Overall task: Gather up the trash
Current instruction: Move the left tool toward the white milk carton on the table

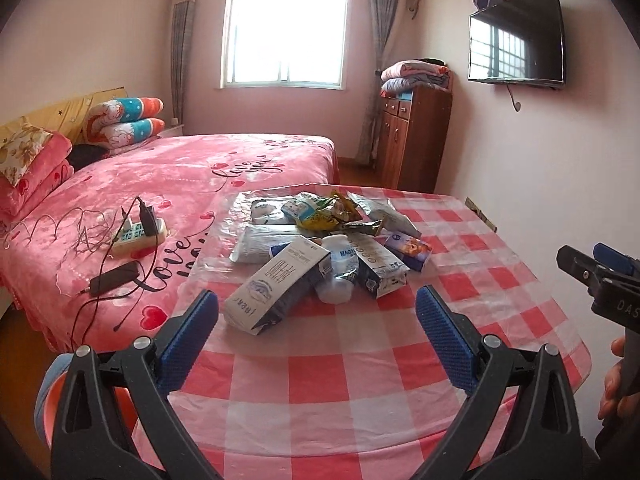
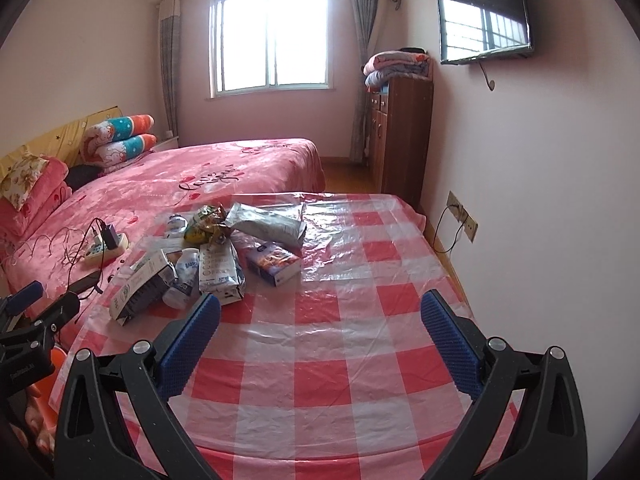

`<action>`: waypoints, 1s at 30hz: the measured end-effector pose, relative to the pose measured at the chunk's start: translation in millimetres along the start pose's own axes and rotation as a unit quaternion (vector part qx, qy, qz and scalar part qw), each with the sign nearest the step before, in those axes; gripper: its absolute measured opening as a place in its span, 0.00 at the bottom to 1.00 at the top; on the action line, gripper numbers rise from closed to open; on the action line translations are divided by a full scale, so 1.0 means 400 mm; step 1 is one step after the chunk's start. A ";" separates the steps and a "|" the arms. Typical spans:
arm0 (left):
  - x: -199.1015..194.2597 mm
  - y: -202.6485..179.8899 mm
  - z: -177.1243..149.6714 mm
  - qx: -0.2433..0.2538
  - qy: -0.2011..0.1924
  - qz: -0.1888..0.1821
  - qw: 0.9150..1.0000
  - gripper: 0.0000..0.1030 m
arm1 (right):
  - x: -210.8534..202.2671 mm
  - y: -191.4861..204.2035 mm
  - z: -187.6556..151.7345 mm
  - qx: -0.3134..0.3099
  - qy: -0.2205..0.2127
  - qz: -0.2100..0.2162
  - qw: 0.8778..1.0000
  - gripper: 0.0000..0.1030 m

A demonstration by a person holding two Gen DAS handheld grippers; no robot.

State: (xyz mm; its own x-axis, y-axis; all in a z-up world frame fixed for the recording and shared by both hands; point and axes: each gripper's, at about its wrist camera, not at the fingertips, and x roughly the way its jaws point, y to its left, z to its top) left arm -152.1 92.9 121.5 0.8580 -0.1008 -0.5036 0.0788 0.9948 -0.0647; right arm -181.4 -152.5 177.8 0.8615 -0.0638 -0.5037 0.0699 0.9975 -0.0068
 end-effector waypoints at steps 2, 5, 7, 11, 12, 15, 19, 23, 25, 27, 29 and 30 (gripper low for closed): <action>0.002 0.004 -0.002 0.000 0.003 0.000 1.000 0.96 | 0.001 0.003 0.001 -0.003 0.001 -0.004 1.000 0.96; 0.005 0.007 -0.010 0.001 0.008 0.002 1.000 0.96 | 0.007 0.005 -0.002 -0.004 0.006 -0.005 1.000 0.96; 0.006 0.010 -0.015 0.001 0.009 0.001 1.000 0.96 | 0.009 0.006 -0.004 -0.004 0.007 -0.006 1.000 0.96; 0.009 0.018 -0.020 -0.003 0.012 -0.005 1.000 0.96 | 0.012 0.005 -0.003 -0.004 0.005 -0.010 1.000 0.96; 0.009 0.021 -0.021 -0.004 0.012 -0.006 1.000 0.96 | 0.013 0.006 -0.004 -0.005 0.004 -0.012 1.000 0.96; 0.013 0.028 -0.024 -0.012 0.016 -0.013 1.000 0.96 | 0.016 0.004 -0.005 -0.006 0.005 -0.013 1.000 0.96; 0.017 0.040 -0.030 -0.023 0.020 -0.021 0.999 0.96 | 0.027 0.006 -0.012 -0.008 0.009 -0.012 1.000 0.96; 0.026 0.050 -0.035 -0.019 0.024 -0.016 0.999 0.96 | 0.044 0.014 -0.020 -0.014 0.015 -0.009 1.000 0.96; 0.031 0.057 -0.038 -0.017 0.026 -0.014 0.999 0.96 | 0.053 0.018 -0.025 -0.016 0.019 -0.004 1.000 0.96; 0.039 0.067 -0.042 -0.015 0.029 -0.011 0.999 0.96 | 0.063 0.023 -0.030 -0.018 0.025 0.000 1.000 0.96; 0.047 0.077 -0.045 -0.016 0.032 -0.009 0.999 0.96 | 0.073 0.027 -0.034 -0.021 0.030 0.002 0.999 0.96; 0.052 0.084 -0.048 -0.017 0.035 -0.007 0.999 0.96 | 0.077 0.028 -0.036 -0.022 0.033 0.002 0.999 0.96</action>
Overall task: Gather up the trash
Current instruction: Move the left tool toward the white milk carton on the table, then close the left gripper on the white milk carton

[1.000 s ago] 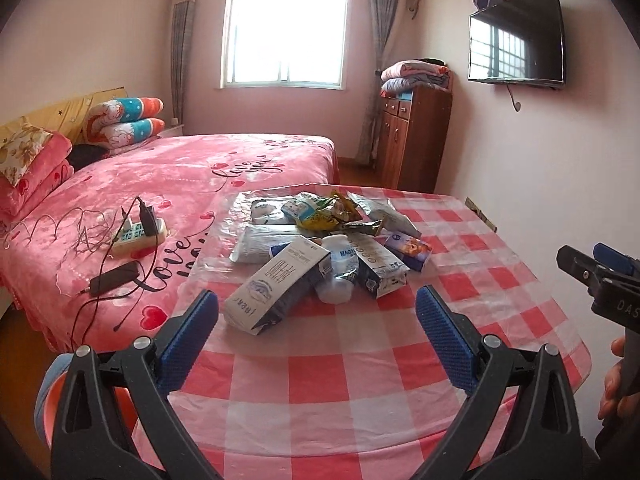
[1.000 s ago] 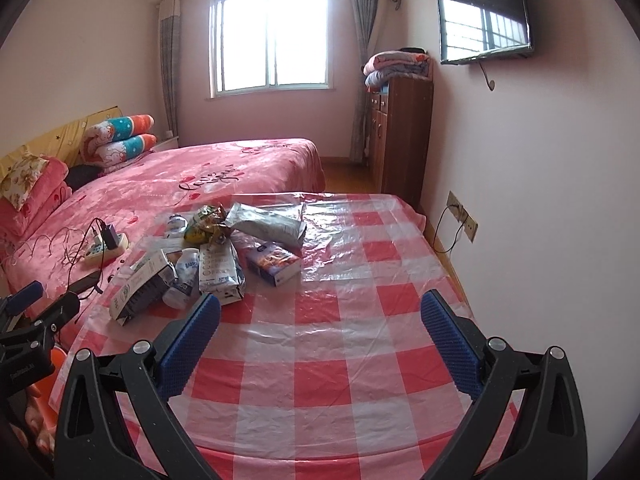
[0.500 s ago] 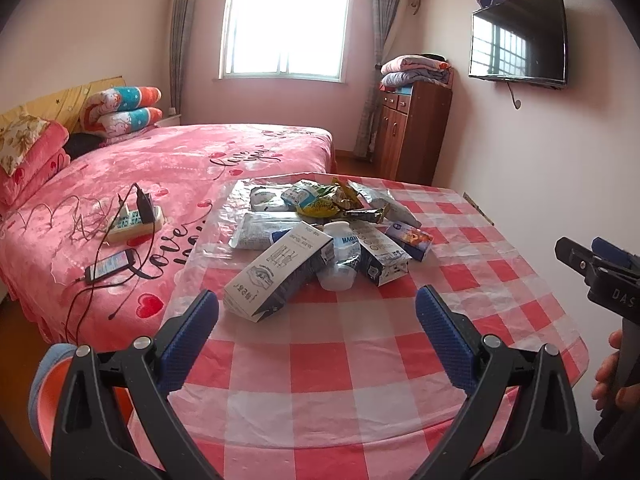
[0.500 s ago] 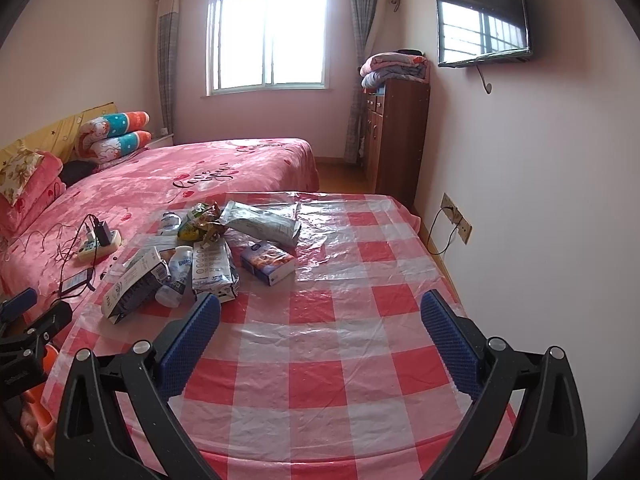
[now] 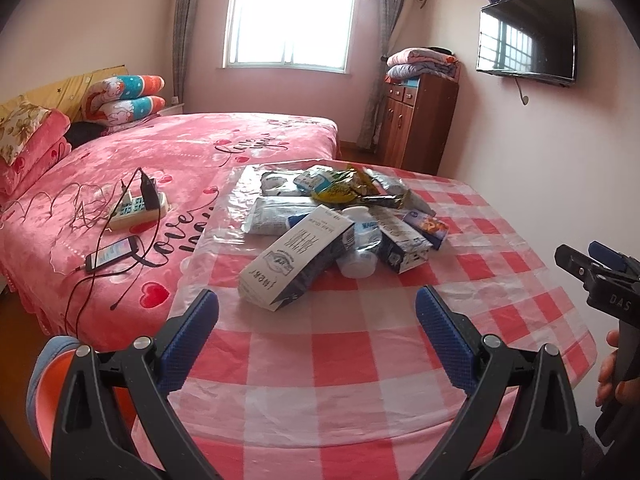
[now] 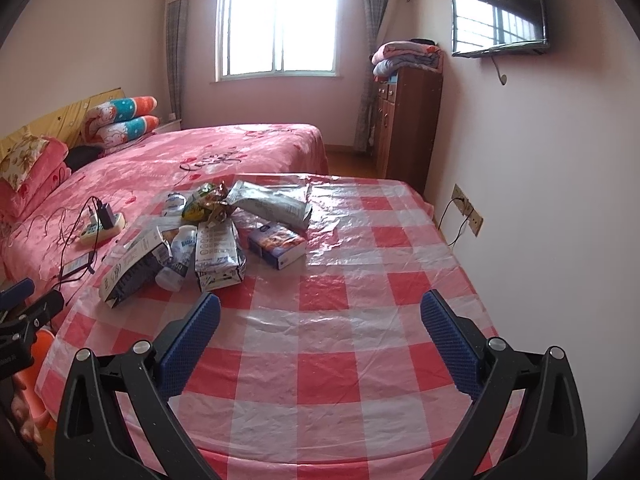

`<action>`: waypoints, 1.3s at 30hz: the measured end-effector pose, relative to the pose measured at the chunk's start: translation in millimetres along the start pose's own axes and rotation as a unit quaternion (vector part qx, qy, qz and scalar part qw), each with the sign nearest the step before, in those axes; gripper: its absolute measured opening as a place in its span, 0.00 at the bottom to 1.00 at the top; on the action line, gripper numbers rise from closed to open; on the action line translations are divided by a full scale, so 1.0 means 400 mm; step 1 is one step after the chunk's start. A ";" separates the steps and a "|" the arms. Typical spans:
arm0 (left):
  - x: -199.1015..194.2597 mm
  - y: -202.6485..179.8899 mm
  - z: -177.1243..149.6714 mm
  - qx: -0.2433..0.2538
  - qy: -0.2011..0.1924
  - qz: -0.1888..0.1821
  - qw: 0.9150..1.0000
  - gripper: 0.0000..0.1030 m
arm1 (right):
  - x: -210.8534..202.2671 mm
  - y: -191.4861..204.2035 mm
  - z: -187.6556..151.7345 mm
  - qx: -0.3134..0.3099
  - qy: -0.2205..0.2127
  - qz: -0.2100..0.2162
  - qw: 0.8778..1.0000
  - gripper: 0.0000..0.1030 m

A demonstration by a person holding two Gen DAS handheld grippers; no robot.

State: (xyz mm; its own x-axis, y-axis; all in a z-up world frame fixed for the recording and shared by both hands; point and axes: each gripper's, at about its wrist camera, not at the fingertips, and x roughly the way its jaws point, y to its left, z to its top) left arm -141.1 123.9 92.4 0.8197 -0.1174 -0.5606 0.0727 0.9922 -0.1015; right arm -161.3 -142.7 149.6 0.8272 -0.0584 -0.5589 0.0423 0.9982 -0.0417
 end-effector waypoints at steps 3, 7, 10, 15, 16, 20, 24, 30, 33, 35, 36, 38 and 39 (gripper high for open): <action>0.015 0.017 -0.005 -0.003 0.007 0.003 1.000 0.96 | 0.017 0.003 -0.005 0.000 0.007 0.003 1.000 0.96; 0.031 0.032 -0.009 0.001 0.010 0.005 1.000 0.96 | 0.045 0.006 -0.013 0.001 0.018 0.005 1.000 0.96; 0.050 0.042 -0.013 0.013 0.017 0.000 1.000 0.96 | 0.072 0.002 -0.021 0.009 0.035 0.016 0.999 0.96; 0.084 0.070 -0.012 0.030 0.023 -0.009 0.999 0.96 | 0.111 -0.016 -0.033 0.041 0.060 0.055 0.996 0.96; 0.092 0.077 -0.010 0.032 0.026 -0.014 0.999 0.96 | 0.117 -0.018 -0.035 0.047 0.063 0.062 0.995 0.96; 0.136 0.099 0.004 0.040 0.044 -0.029 0.998 0.96 | 0.144 -0.036 -0.037 0.078 0.076 0.106 0.988 0.96; 0.192 0.105 0.022 0.059 0.069 -0.044 0.995 0.96 | 0.177 -0.049 -0.036 0.108 0.094 0.162 0.976 0.96; 0.271 0.086 0.049 0.086 0.092 -0.050 0.991 0.96 | 0.232 -0.050 -0.023 0.137 0.117 0.214 0.960 0.96; 0.304 0.072 0.060 0.104 0.098 -0.054 0.988 0.96 | 0.266 -0.034 -0.003 0.138 0.125 0.235 0.954 0.95; 0.329 0.065 0.065 0.111 0.104 -0.049 0.987 0.96 | 0.283 -0.021 0.009 0.137 0.128 0.247 0.951 0.95; 0.341 0.063 0.068 0.114 0.107 -0.046 0.987 0.96 | 0.293 -0.008 0.018 0.133 0.128 0.254 0.950 0.94; 0.358 0.061 0.074 0.115 0.109 -0.047 0.986 0.96 | 0.310 0.013 0.025 0.122 0.130 0.259 0.949 0.91; 0.364 0.060 0.078 0.115 0.110 -0.049 0.986 0.96 | 0.322 0.023 0.029 0.117 0.134 0.262 0.949 0.84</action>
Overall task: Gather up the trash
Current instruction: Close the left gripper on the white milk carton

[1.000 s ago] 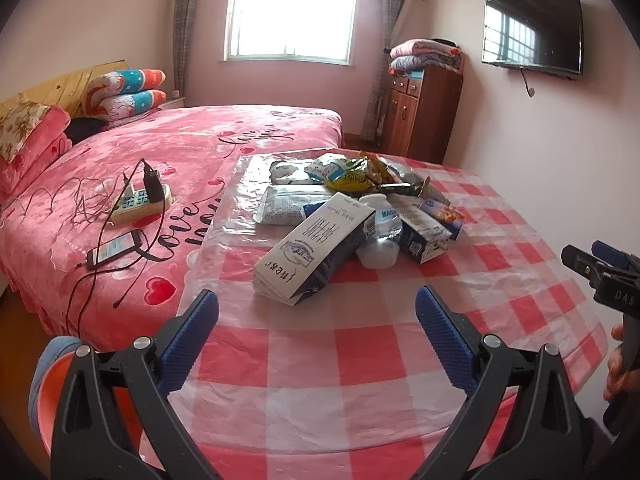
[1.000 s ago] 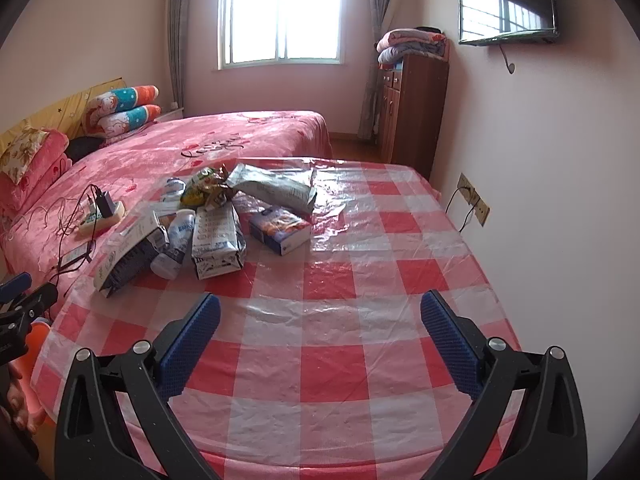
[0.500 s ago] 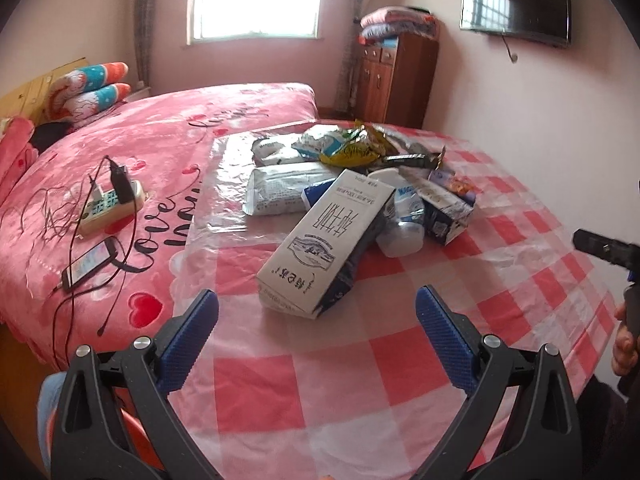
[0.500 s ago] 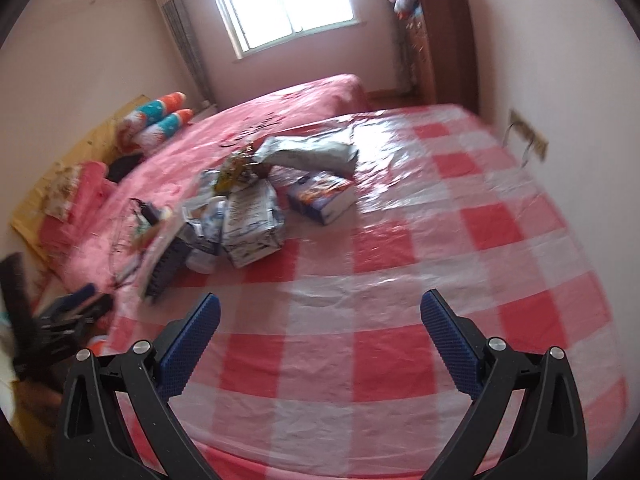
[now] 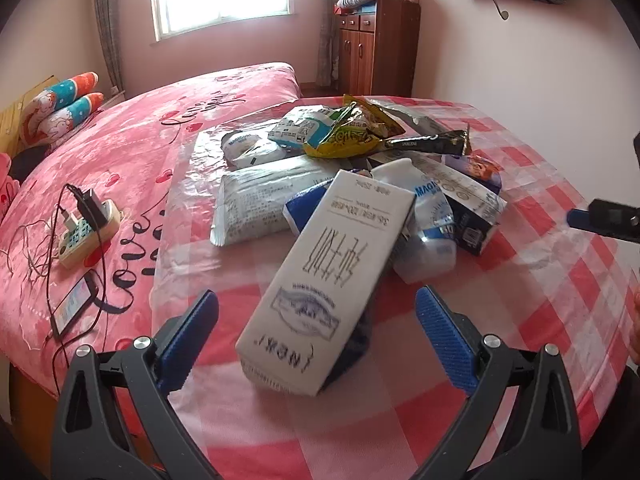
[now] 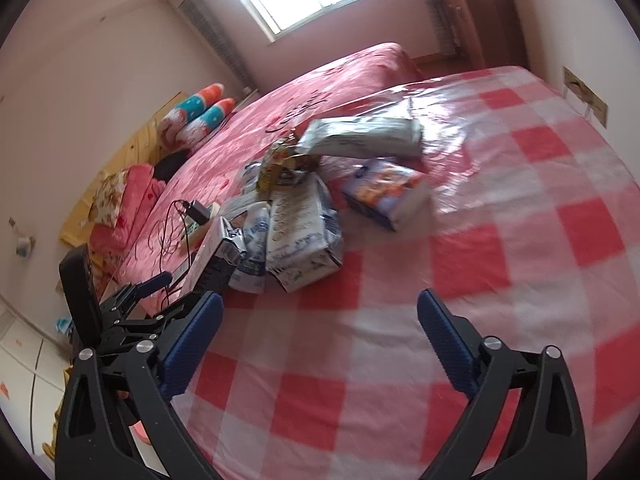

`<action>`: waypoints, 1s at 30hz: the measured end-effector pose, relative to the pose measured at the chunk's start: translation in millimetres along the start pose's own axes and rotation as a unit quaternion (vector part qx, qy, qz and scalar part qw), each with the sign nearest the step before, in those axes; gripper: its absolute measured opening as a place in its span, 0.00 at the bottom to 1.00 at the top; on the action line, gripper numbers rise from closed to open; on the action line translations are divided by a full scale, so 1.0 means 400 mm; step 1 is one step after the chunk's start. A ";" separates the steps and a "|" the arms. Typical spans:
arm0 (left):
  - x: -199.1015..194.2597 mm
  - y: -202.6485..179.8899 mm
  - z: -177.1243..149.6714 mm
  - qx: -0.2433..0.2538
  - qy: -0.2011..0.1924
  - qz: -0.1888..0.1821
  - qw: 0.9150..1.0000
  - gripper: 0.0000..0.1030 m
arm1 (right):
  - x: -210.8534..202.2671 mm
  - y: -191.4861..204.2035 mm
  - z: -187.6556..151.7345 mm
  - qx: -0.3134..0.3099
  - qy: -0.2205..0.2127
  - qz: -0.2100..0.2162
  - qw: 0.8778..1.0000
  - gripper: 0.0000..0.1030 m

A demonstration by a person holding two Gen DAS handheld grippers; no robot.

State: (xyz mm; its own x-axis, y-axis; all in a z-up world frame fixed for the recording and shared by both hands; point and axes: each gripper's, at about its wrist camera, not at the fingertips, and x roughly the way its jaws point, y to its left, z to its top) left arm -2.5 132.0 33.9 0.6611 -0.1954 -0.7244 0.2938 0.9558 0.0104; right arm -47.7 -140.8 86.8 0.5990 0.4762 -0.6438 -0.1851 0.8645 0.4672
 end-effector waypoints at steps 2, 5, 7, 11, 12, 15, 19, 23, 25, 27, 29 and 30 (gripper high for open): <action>0.008 0.001 0.007 0.003 0.002 -0.004 1.000 0.96 | 0.032 0.008 0.013 -0.001 0.013 0.008 1.000 0.80; 0.023 0.001 0.015 0.009 0.005 -0.004 1.000 0.96 | 0.067 0.020 0.032 -0.010 0.018 0.010 1.000 0.80; 0.033 0.003 0.021 0.010 0.006 -0.005 1.000 0.96 | 0.085 0.033 0.046 -0.026 0.016 0.000 1.000 0.80; 0.048 0.012 0.028 0.004 0.008 -0.007 1.000 0.96 | 0.118 0.052 0.068 -0.052 0.015 -0.006 0.999 0.80; 0.051 0.012 0.029 0.002 0.010 -0.008 1.000 0.96 | 0.129 0.056 0.072 -0.058 0.016 -0.009 0.998 0.79; 0.061 0.012 0.032 0.000 0.013 -0.011 1.000 0.94 | 0.152 0.060 0.079 -0.064 0.021 -0.013 0.998 0.74; 0.074 0.009 0.035 -0.003 0.018 -0.013 1.000 0.84 | 0.180 0.055 0.083 -0.058 0.034 -0.015 0.998 0.69; 0.084 0.004 0.036 -0.010 0.025 -0.021 0.999 0.73 | 0.196 0.055 0.079 -0.064 0.044 -0.022 0.997 0.69; 0.085 -0.001 0.036 -0.013 0.027 -0.018 0.999 0.72 | 0.203 0.058 0.076 -0.064 0.050 -0.024 0.996 0.69; 0.082 -0.001 0.035 -0.022 0.027 -0.017 0.999 0.69 | 0.210 0.054 0.073 -0.059 0.054 -0.023 0.997 0.69; 0.077 -0.001 0.034 -0.032 0.026 -0.016 0.999 0.62 | 0.219 0.053 0.066 -0.055 0.060 -0.023 0.996 0.69; 0.074 0.002 0.034 -0.040 0.026 -0.016 0.999 0.62 | 0.222 0.052 0.062 -0.052 0.061 -0.023 0.996 0.69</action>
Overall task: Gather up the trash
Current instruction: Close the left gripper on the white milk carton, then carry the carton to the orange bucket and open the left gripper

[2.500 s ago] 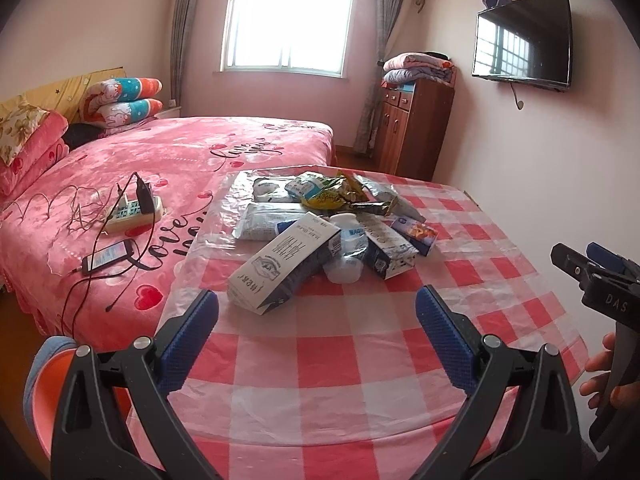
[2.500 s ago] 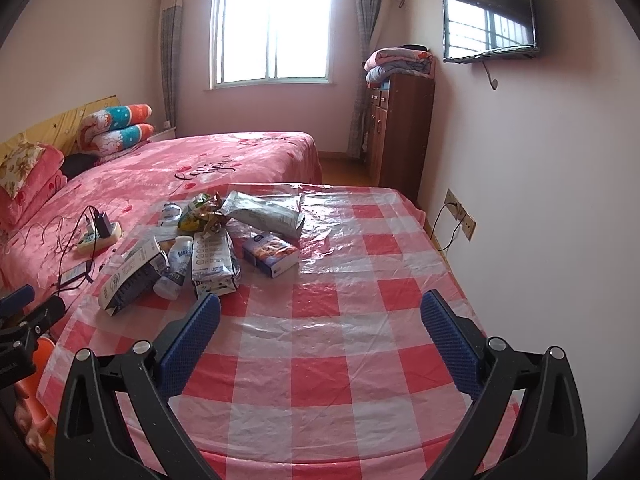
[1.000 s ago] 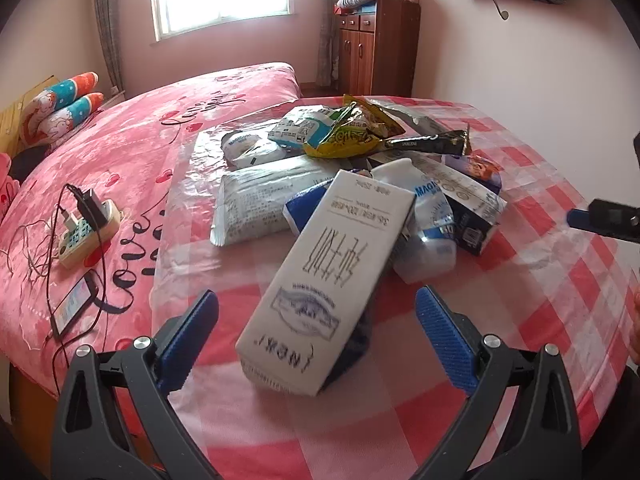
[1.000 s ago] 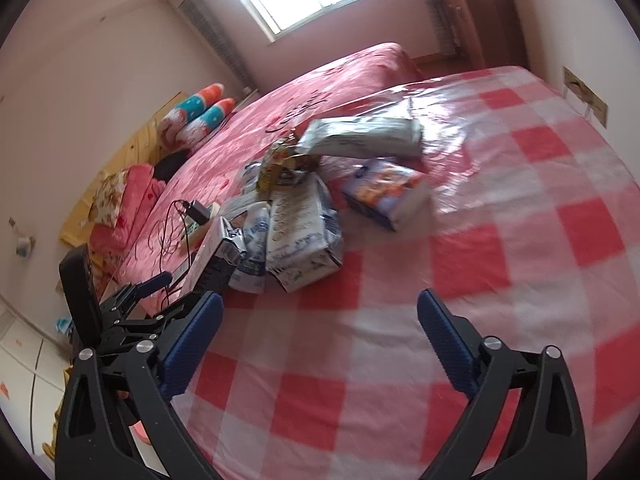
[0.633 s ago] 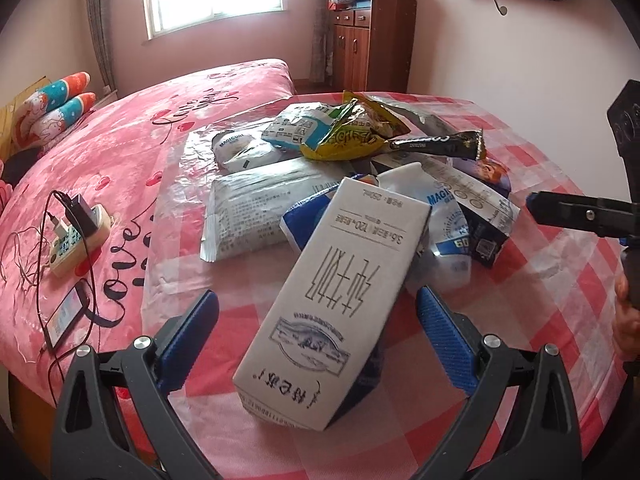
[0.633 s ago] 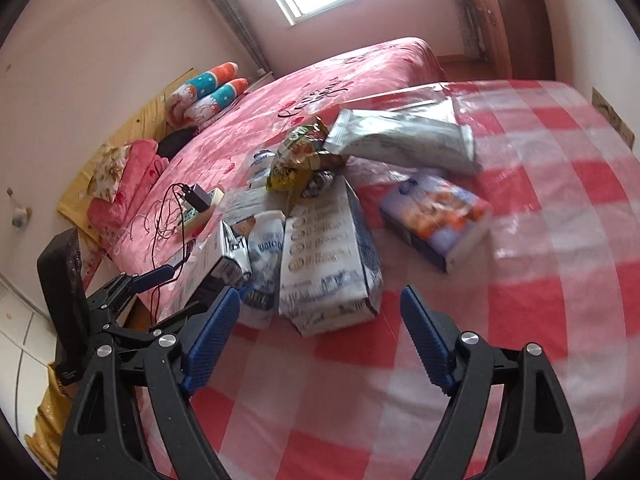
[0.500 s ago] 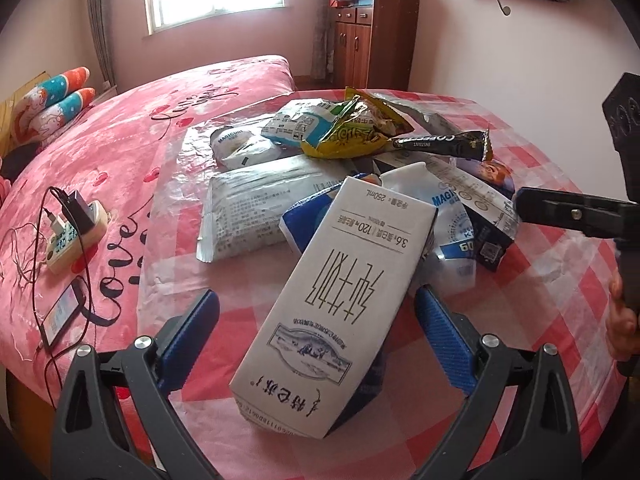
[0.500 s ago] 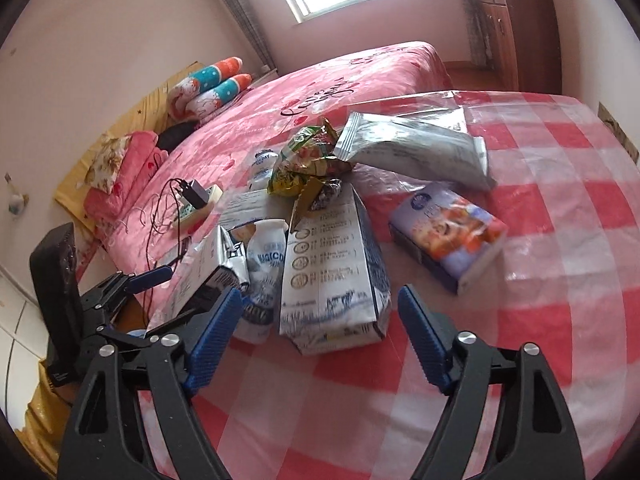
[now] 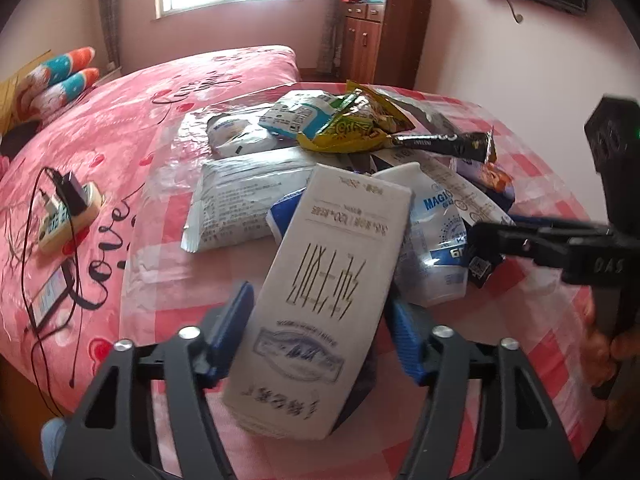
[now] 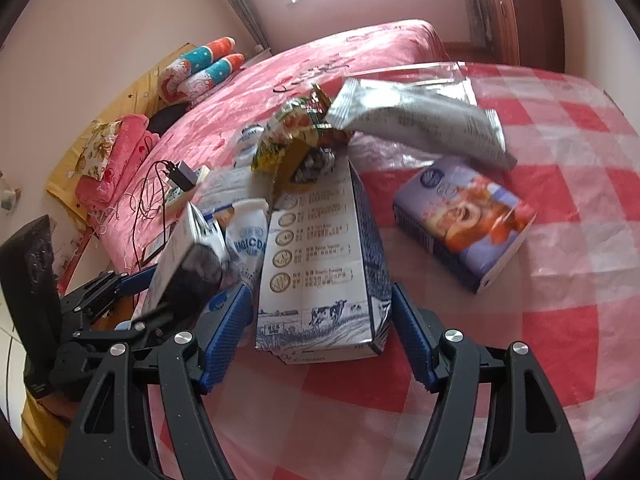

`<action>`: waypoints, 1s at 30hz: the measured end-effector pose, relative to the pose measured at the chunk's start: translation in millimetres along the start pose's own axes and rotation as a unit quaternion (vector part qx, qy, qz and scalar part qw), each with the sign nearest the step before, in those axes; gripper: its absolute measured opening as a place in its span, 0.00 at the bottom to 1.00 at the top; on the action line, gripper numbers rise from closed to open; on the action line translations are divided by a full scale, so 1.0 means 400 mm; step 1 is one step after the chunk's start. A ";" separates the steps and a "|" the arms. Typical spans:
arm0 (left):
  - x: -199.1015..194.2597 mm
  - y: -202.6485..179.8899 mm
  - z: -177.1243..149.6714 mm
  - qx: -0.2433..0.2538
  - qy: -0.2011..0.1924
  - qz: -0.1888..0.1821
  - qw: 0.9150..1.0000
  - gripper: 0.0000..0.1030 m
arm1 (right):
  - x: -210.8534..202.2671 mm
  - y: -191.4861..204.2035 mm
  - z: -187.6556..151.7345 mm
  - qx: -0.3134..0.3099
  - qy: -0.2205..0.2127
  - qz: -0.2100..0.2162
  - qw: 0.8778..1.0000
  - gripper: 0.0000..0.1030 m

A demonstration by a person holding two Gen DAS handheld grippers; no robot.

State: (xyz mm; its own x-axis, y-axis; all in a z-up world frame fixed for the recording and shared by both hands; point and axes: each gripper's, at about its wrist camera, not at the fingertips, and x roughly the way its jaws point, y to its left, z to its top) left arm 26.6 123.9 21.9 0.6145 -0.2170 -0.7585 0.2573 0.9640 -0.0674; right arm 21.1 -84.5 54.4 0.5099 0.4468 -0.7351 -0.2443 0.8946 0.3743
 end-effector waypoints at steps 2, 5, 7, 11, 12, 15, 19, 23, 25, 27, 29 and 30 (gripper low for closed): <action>-0.004 0.005 -0.002 -0.014 0.000 0.000 1.000 0.61 | 0.004 0.005 -0.009 -0.003 -0.001 -0.005 1.000 0.69; -0.011 0.009 -0.009 -0.029 -0.003 0.006 1.000 0.60 | 0.003 0.018 -0.018 -0.019 -0.005 -0.025 1.000 0.69; -0.017 0.011 -0.014 -0.038 -0.004 0.007 0.999 0.60 | 0.001 0.019 -0.021 -0.019 -0.006 -0.031 0.999 0.65; -0.031 0.015 -0.025 -0.055 -0.008 0.003 0.998 0.58 | -0.010 0.018 -0.033 -0.017 -0.013 -0.038 0.999 0.65; -0.036 0.017 -0.029 -0.060 -0.009 0.003 0.998 0.58 | -0.014 0.017 -0.036 -0.017 -0.015 -0.040 0.999 0.65; -0.049 0.021 -0.041 -0.071 -0.011 -0.002 0.997 0.57 | -0.035 0.013 -0.052 -0.013 -0.020 -0.043 0.999 0.64; -0.067 0.021 -0.061 -0.079 -0.016 -0.004 0.997 0.57 | -0.064 0.010 -0.073 -0.007 -0.023 -0.040 0.999 0.64; -0.086 0.025 -0.081 -0.099 -0.022 -0.013 0.995 0.56 | -0.096 0.004 -0.102 -0.005 -0.027 -0.037 0.999 0.64; -0.096 0.024 -0.090 -0.103 -0.024 -0.017 0.994 0.56 | -0.112 0.004 -0.117 -0.004 -0.027 -0.034 0.999 0.64; -0.106 0.022 -0.102 -0.106 -0.027 -0.019 0.994 0.56 | -0.130 0.010 -0.131 -0.006 -0.030 -0.028 0.999 0.64; -0.114 0.021 -0.111 -0.109 -0.028 -0.022 0.993 0.55 | -0.141 0.013 -0.142 -0.008 -0.031 -0.023 0.999 0.64; -0.119 0.021 -0.117 -0.112 -0.029 -0.024 0.993 0.55 | -0.146 0.016 -0.148 -0.008 -0.032 -0.021 0.999 0.64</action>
State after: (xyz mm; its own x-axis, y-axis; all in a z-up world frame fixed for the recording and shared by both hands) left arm -35.4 149.5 27.2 0.6487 -0.2653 -0.7133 0.1179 0.9610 -0.2501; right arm -59.1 -104.3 66.0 0.5716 0.4075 -0.7122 -0.2351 0.9129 0.3337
